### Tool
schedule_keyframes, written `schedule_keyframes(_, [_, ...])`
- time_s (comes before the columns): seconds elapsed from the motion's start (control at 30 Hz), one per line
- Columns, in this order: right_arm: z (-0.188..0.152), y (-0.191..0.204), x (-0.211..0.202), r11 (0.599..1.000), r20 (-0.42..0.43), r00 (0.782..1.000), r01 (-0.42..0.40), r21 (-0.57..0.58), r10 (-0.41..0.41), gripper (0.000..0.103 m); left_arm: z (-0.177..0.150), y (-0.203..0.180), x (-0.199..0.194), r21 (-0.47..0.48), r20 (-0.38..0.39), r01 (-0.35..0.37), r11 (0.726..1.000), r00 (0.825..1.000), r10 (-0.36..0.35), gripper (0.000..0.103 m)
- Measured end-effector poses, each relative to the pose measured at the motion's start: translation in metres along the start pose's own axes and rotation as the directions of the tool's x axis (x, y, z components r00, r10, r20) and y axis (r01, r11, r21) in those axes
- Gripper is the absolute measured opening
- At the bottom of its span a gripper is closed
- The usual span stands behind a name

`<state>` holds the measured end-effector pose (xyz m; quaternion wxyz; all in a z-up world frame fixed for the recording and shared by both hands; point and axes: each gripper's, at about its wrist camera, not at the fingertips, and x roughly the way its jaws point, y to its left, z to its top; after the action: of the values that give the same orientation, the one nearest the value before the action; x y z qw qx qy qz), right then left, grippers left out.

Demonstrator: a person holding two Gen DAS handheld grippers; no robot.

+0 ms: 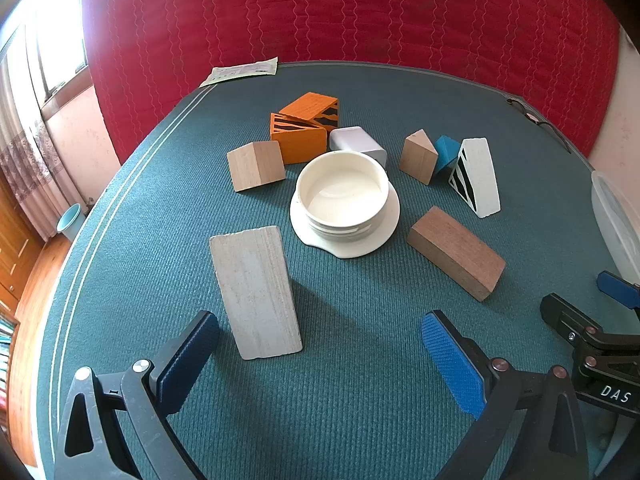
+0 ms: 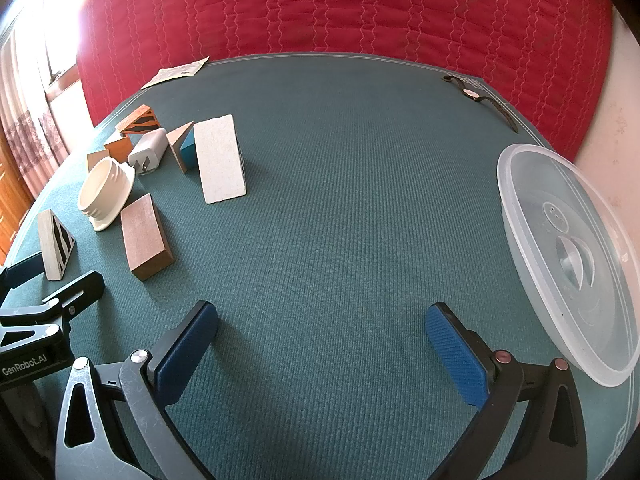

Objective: Organize rigid objects

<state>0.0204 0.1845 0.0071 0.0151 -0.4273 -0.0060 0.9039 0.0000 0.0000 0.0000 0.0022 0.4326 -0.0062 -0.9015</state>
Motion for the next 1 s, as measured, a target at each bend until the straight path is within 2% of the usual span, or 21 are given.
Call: schedule_keyframes(1.0, [0.0028,0.0018,0.0008,1.0,-0.002,1.0,-0.01,-0.006,0.01,0.103,0.0,0.0,0.0,0.001,0.001,-0.001,1.0,1.0,0.001,0.103])
